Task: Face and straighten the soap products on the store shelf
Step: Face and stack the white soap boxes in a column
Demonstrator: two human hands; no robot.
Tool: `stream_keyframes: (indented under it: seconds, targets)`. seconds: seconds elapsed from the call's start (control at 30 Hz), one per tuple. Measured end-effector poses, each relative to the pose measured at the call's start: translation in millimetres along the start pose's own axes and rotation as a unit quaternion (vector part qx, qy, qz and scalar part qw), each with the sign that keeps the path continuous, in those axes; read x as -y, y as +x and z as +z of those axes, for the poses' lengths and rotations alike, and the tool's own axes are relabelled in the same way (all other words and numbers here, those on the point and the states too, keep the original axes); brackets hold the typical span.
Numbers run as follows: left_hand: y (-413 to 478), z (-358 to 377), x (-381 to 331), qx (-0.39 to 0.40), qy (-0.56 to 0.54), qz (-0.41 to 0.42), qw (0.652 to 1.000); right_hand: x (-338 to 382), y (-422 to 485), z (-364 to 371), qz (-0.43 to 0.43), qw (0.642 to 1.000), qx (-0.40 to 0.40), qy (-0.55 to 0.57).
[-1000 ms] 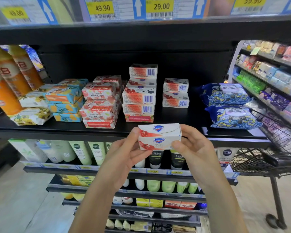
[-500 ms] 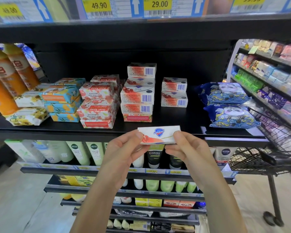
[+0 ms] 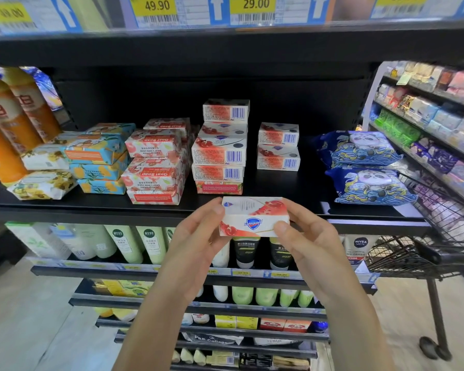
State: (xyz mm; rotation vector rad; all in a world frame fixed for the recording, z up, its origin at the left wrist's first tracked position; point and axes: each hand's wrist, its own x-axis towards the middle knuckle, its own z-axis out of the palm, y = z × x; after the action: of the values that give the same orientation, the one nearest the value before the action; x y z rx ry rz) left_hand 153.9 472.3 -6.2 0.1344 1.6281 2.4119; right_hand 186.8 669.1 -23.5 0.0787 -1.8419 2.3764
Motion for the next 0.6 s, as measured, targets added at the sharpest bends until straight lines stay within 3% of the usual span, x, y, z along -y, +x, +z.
stream_keyframes:
  seconds: [0.4, 0.6]
  targets:
    - [0.7, -5.1, 1.6, -0.012, 0.008, -0.017, 1.000, -6.7, 1.1, -5.5, -0.017, 0.998, 0.054, -0.003]
    - [-0.1, -7.5, 3.3, -0.008, 0.021, -0.009, 1.000, -4.7, 0.3, -0.5, 0.020, 1.000, 0.019, -0.015]
